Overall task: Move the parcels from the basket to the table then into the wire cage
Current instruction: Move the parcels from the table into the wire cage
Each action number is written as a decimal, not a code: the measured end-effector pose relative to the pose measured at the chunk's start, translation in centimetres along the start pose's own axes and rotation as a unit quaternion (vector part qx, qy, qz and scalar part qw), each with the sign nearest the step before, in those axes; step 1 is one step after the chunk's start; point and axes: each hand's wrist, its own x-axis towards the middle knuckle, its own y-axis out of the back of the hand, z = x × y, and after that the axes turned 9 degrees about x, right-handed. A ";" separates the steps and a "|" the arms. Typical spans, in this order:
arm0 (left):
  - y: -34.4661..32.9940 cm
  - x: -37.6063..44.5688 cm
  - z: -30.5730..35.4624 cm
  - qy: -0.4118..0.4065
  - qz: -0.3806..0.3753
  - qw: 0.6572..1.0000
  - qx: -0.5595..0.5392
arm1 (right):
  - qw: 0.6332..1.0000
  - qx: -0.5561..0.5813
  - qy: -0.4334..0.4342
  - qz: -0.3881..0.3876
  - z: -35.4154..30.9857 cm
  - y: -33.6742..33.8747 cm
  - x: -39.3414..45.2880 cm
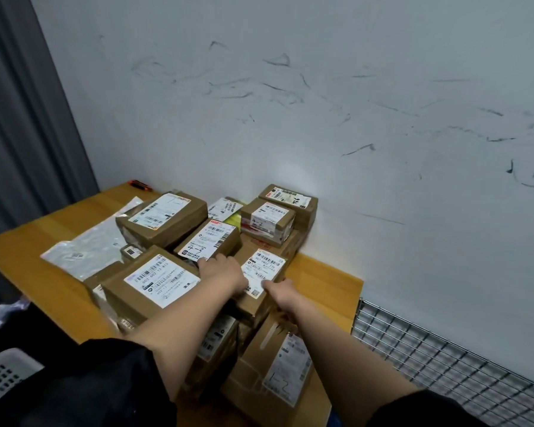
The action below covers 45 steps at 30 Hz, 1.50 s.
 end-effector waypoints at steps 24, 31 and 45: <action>4.4 -3.4 6.5 -0.075 0.112 0.976 -0.169 | 0.962 0.266 -0.050 0.032 1.8 7.2 -1.7; 5.3 -5.9 14.9 -0.104 0.114 0.943 -0.294 | 0.942 0.319 -0.017 0.103 5.1 16.2 -3.7; -0.2 -12.7 34.9 -0.273 -0.169 0.762 -0.562 | 0.904 0.320 0.039 0.280 17.5 33.3 -7.4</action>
